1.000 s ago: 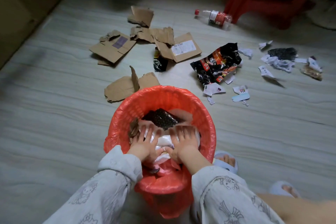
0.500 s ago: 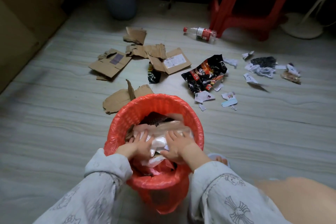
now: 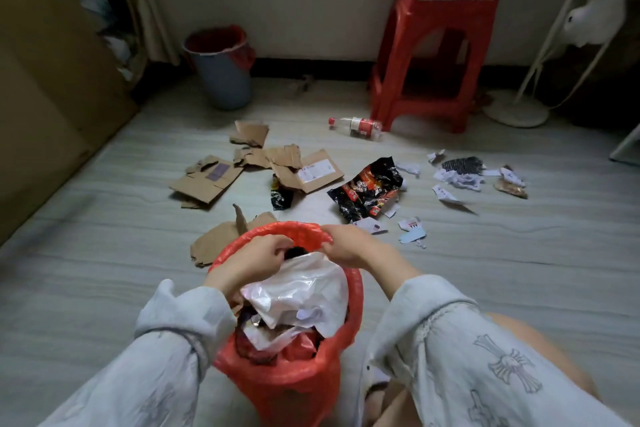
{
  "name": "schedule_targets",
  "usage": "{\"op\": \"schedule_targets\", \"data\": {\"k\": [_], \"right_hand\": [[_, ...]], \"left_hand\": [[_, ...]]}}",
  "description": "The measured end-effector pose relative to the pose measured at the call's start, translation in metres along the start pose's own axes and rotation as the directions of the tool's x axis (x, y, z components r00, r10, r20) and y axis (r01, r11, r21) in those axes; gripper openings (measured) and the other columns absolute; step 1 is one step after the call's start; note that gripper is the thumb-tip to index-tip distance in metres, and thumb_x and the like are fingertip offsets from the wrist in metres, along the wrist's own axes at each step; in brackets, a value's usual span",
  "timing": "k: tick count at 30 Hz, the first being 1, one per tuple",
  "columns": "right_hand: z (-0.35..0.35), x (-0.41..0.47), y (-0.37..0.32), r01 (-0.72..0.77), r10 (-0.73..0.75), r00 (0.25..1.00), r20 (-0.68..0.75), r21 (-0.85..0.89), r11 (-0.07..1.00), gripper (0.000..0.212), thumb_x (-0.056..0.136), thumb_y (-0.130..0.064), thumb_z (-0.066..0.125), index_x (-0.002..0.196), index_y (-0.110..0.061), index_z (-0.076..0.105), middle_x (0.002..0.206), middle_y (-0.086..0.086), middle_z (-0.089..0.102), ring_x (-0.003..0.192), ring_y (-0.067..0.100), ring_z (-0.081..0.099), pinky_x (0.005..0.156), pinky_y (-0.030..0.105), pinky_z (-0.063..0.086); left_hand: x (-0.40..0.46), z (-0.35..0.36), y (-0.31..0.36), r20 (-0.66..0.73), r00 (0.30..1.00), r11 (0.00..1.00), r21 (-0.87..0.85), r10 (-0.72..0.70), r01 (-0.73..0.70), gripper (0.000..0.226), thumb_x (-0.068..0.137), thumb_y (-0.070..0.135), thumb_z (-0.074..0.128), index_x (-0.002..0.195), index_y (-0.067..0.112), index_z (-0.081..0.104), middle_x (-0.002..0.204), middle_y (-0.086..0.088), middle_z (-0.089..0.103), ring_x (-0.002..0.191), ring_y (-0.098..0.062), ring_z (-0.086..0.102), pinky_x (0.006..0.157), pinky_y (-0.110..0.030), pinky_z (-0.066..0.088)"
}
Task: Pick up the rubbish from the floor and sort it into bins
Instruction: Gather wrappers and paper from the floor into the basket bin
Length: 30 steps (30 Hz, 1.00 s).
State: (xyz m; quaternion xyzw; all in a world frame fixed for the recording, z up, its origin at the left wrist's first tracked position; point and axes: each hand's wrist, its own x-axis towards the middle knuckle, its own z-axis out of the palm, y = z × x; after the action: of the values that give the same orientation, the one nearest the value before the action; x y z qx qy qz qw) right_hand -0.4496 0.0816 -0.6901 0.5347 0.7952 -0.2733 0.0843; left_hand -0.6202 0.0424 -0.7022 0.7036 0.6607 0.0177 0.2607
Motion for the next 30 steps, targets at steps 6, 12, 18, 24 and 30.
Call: {"op": "schedule_targets", "data": {"k": [6, 12, 18, 24, 30], "right_hand": [[-0.079, -0.003, 0.062, -0.087, 0.087, 0.988, -0.127, 0.010, 0.996, 0.039, 0.095, -0.022, 0.037, 0.132, -0.011, 0.044, 0.132, 0.015, 0.053, 0.118, 0.033, 0.051, 0.092, 0.036, 0.044], [-0.097, 0.000, 0.166, -0.201, 0.205, 0.971, -0.123, 0.048, 0.979, 0.044, 0.097, -0.021, 0.037, 0.140, -0.015, 0.037, 0.137, 0.014, 0.050, 0.123, 0.030, 0.049, 0.099, 0.040, 0.042], [-0.055, 0.059, 0.278, -0.338, 0.346, 0.936, -0.056, 0.122, 0.933, 0.051, 0.095, -0.025, 0.045, 0.144, -0.017, 0.032, 0.144, 0.012, 0.044, 0.133, 0.028, 0.040, 0.107, 0.036, 0.036], [0.018, 0.142, 0.335, -0.281, 0.282, 0.958, 0.045, -0.025, 0.959, 0.058, 0.092, -0.025, 0.050, 0.144, -0.019, 0.027, 0.147, 0.008, 0.033, 0.137, 0.027, 0.024, 0.102, 0.038, 0.038], [0.054, 0.200, 0.357, -0.089, 0.124, 0.984, 0.128, -0.249, 0.964, 0.093, 0.085, -0.033, 0.064, 0.149, -0.028, -0.003, 0.158, -0.004, -0.012, 0.146, 0.025, -0.011, 0.111, 0.044, 0.026]], "left_hand": [[0.062, -0.026, 0.083, -0.151, 0.975, 0.984, -0.049, 0.165, -0.174, 0.038, 0.095, 0.013, 0.038, 0.131, 0.017, 0.050, 0.135, -0.003, 0.054, 0.122, -0.020, 0.051, 0.100, -0.031, 0.041], [0.154, 0.008, 0.137, 0.034, 0.978, 0.976, 0.063, 0.207, -0.209, 0.039, 0.094, 0.014, 0.040, 0.132, 0.013, 0.048, 0.134, -0.011, 0.050, 0.120, -0.025, 0.049, 0.099, -0.033, 0.041], [0.247, 0.088, 0.137, 0.282, 0.955, 0.975, 0.167, 0.095, -0.147, 0.051, 0.092, 0.016, 0.047, 0.141, 0.019, 0.033, 0.144, -0.010, 0.033, 0.128, -0.030, 0.039, 0.105, -0.038, 0.035], [0.311, 0.173, 0.112, 0.424, 0.904, 0.957, 0.238, 0.050, -0.165, 0.073, 0.087, 0.003, 0.049, 0.147, 0.027, 0.016, 0.155, -0.011, 0.006, 0.142, -0.029, 0.012, 0.113, -0.047, 0.025], [0.338, 0.212, 0.087, 0.350, 0.935, 0.911, 0.403, -0.062, -0.090, 0.089, 0.087, 0.013, 0.054, 0.145, 0.041, -0.008, 0.154, -0.008, -0.020, 0.142, -0.034, 0.000, 0.104, -0.052, 0.031]]}}
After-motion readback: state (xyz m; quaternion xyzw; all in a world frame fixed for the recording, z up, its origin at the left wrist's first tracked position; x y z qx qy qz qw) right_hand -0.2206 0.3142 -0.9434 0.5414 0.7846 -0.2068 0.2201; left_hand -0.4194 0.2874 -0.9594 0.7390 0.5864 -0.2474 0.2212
